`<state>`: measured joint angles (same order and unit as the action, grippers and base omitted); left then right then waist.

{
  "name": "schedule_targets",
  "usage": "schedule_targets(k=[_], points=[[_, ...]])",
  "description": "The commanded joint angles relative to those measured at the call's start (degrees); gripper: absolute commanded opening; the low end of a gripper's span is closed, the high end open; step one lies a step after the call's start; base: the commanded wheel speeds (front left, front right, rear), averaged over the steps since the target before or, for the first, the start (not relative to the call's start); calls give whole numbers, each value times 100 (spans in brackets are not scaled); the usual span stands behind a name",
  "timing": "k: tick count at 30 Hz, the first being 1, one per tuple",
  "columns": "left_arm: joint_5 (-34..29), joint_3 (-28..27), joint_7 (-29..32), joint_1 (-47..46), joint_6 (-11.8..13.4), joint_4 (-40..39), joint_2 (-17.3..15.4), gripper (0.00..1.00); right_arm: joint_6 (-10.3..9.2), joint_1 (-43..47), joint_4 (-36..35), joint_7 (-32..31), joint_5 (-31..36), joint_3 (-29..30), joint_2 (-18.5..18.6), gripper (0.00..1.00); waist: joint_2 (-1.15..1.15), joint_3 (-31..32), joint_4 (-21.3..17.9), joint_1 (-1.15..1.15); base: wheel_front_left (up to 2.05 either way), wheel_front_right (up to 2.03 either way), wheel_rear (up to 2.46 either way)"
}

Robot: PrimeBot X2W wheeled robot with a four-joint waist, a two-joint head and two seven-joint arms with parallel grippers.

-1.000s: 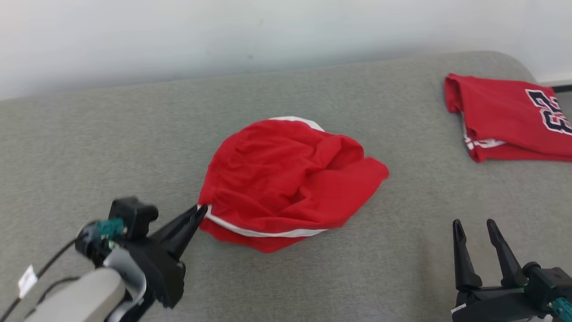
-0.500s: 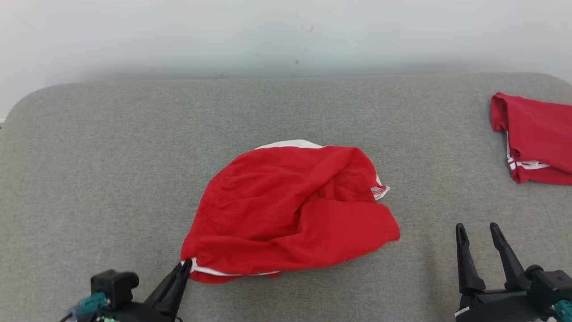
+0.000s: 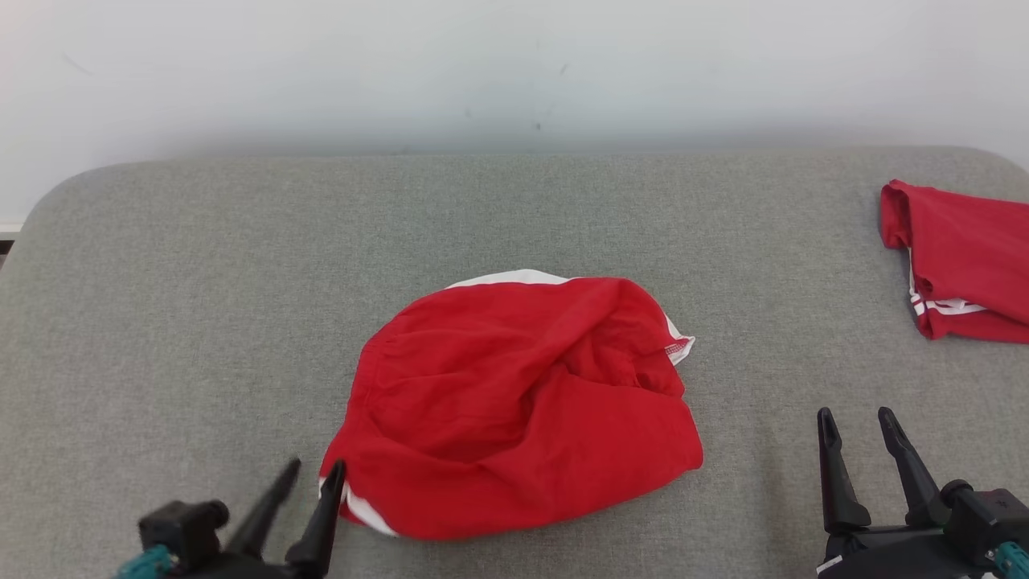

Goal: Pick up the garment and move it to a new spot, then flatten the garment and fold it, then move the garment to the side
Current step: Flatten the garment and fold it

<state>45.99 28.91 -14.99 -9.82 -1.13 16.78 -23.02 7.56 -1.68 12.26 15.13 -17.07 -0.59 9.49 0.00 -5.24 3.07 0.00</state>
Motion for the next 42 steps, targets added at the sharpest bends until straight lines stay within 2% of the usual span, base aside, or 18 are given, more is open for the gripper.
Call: schedule_targets(k=[1,10,11,15,19,27,35,42], points=[[-157,-238,-23,82,-47,-102,56,100,-18,33,-5,-1,-1,13,17,100,0,7,7,0,0,0,0],[-1405,-1861,-14,403,-214,-865,794,100,-18,68,-11,0,6,-9,47,100,0,107,-22,0,0,0,0],[-1405,-1861,-14,403,-214,-865,794,100,-18,68,-11,0,6,-9,47,100,0,107,-22,0,0,0,0],[-2012,-2470,-14,561,-330,-1172,1155,100,-18,100,-10,0,-8,-31,71,100,0,157,-50,0,0,0,0],[-2626,-2803,-14,734,-432,-1335,1392,100,-18,143,1,-1,-29,-66,80,100,0,205,-78,0,0,0,0],[-3137,-3280,-14,998,-587,-1355,1707,100,-18,190,25,0,-48,-124,33,100,0,224,-96,0,0,0,0],[-3344,-3378,-14,1063,-625,-1266,1842,100,-18,207,167,-1,-125,-283,46,100,0,272,-52,0,0,0,0],[-3348,-3261,-14,981,-626,-1250,1876,100,-18,-204,634,-24,-254,-1001,257,100,0,231,26,0,0,0,0]])
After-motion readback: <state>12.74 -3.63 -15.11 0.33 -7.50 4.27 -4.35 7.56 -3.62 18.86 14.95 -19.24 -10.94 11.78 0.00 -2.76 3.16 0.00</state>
